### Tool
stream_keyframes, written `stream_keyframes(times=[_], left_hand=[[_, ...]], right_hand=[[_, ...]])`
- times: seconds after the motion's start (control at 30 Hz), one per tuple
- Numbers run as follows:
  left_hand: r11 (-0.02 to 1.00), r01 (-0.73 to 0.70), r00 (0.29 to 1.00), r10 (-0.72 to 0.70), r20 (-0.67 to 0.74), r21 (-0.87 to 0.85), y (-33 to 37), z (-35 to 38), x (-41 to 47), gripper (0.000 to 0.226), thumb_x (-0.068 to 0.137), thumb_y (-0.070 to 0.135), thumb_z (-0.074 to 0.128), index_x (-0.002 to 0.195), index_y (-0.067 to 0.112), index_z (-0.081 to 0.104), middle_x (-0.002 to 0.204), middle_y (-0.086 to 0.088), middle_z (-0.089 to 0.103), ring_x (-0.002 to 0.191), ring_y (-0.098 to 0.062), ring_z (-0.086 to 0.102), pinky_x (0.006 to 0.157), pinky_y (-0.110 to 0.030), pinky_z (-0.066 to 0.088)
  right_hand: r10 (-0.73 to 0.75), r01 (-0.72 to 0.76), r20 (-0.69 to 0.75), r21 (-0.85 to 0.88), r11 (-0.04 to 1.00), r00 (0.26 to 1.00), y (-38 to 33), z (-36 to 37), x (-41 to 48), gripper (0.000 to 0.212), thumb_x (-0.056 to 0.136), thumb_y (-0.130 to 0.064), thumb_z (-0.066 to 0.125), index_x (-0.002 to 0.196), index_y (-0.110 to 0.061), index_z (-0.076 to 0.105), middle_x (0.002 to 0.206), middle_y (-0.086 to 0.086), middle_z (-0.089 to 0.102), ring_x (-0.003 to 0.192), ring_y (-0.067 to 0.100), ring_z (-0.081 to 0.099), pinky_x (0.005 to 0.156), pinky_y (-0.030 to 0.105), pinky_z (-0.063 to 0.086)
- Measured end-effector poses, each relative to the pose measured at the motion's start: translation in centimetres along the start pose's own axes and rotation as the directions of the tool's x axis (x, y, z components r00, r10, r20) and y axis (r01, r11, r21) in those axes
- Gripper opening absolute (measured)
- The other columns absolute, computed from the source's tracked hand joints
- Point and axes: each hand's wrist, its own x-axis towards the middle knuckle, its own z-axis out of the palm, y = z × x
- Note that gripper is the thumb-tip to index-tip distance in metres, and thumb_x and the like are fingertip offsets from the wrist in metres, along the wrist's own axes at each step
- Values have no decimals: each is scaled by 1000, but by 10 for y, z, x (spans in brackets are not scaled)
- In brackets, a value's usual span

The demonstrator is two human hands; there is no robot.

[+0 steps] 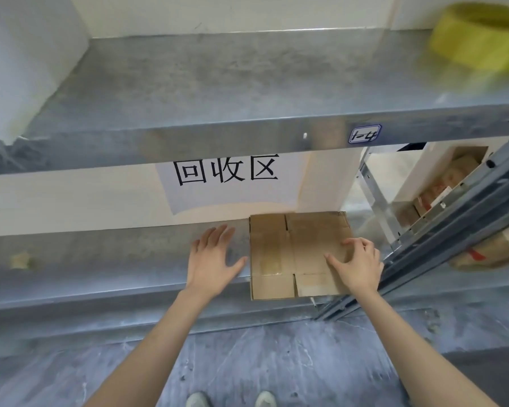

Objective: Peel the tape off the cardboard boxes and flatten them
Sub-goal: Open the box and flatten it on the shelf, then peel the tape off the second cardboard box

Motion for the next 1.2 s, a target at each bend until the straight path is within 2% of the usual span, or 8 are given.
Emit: stream_keyframes(times=[0.13,0.3,0.4,0.5,0.63,0.8,0.93,1.2], left_hand=[[1000,8,1000,-8,-12,19,1,-8,-2,83,76,71,33,146,25,43,157,2,36,143,-23,32,109,-42,29],[998,62,997,-61,-48,31,-9,-30,-8,88,77,73,27,150,25,38,157,2,37,144,-22,33,112,-42,27],[992,116,990,-111,-83,47,-24,-47,-17,88,77,72,26,149,24,40,155,2,41,141,-23,37,110,-41,29],[982,179,978,-170,-121,65,-44,-67,-30,87,76,73,27,148,27,41,152,2,43,139,-24,38,106,-41,30],[958,272,953,-255,-165,91,-80,-96,-51,88,73,74,28,148,29,41,150,2,45,135,-24,40,102,-42,32],[914,386,906,-349,-241,125,-133,-130,-83,88,76,75,25,149,28,37,152,3,42,133,-23,40,104,-40,31],[877,459,868,-409,-280,141,-178,-160,-115,91,75,76,19,151,28,33,156,3,35,139,-22,33,108,-39,27],[830,538,808,-460,-369,143,-284,-223,-183,93,73,79,17,150,30,34,158,4,32,143,-21,28,108,-39,28]], right_hand=[[-78,83,74,-71,994,994,-7,-6,6,50,79,-47,72,121,-28,54,134,1,45,129,26,39,107,48,29],[-246,253,154,-26,967,957,-47,-14,10,49,87,-48,62,132,-29,53,143,-1,45,132,26,39,109,47,31],[-368,367,232,48,929,900,-87,-10,7,59,87,-58,56,139,-32,46,148,-4,42,133,24,42,108,48,37],[-458,431,314,155,889,831,-134,1,-2,60,91,-50,59,144,-30,41,152,-5,36,140,18,33,113,44,32],[-572,561,400,156,813,716,-202,19,-23,61,92,-43,58,148,-32,34,155,-7,31,143,16,27,114,38,28],[-708,738,400,105,666,582,-284,39,-60,68,92,-44,57,151,-30,27,157,-6,27,144,15,22,113,34,24],[-772,815,388,85,573,503,-344,58,-97,71,91,-50,56,152,-30,25,157,-5,26,145,16,21,111,35,26],[-830,889,371,24,457,416,-454,97,-188,76,89,-57,54,152,-27,23,157,0,26,144,20,24,107,38,32]])
